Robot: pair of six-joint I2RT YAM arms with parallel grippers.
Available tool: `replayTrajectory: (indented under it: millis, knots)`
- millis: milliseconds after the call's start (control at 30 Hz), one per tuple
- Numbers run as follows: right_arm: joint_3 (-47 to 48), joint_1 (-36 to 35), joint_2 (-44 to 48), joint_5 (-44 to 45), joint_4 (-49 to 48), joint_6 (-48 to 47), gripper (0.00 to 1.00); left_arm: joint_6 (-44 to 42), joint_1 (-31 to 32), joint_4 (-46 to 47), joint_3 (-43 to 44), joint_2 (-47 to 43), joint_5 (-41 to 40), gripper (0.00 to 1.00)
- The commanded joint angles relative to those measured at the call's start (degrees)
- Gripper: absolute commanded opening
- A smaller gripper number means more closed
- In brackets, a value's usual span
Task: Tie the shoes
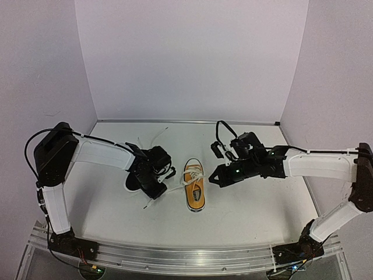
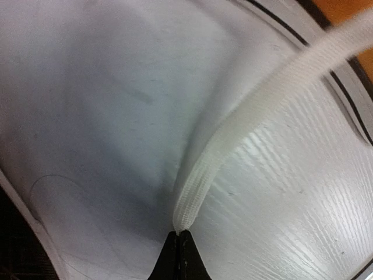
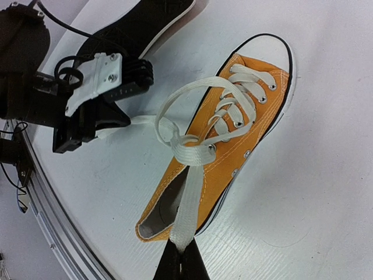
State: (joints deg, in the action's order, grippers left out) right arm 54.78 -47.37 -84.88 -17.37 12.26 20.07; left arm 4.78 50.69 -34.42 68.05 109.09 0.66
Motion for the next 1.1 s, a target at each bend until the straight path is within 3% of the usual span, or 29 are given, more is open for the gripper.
replayTrajectory:
  millis: [0, 233, 633, 833, 1067]
  knots:
    - [-2.67, 0.04, 4.74, 5.58, 1.45, 2.47, 0.0, 9.64, -3.11, -0.09, -1.51, -4.14, -8.85, 0.0]
    - [-8.14, 0.47, 13.79, 16.58, 4.25, 8.55, 0.0, 15.55, -5.95, 1.99, 0.04, -12.04, -14.52, 0.0]
    - [-13.52, 1.23, 37.43, 50.92, 21.68, 29.49, 0.0, 20.69, -10.33, 2.08, 1.36, -11.54, -17.73, 0.0]
    - [-12.76, 1.84, 36.47, 56.92, 32.8, 39.53, 0.0, 21.91, -11.12, -0.35, 2.46, -9.96, -20.78, 0.0]
    - [-15.74, 2.1, 29.17, 55.44, 39.67, 54.25, 0.0, 25.82, -12.66, -5.5, 2.32, -9.3, -25.92, 0.0]
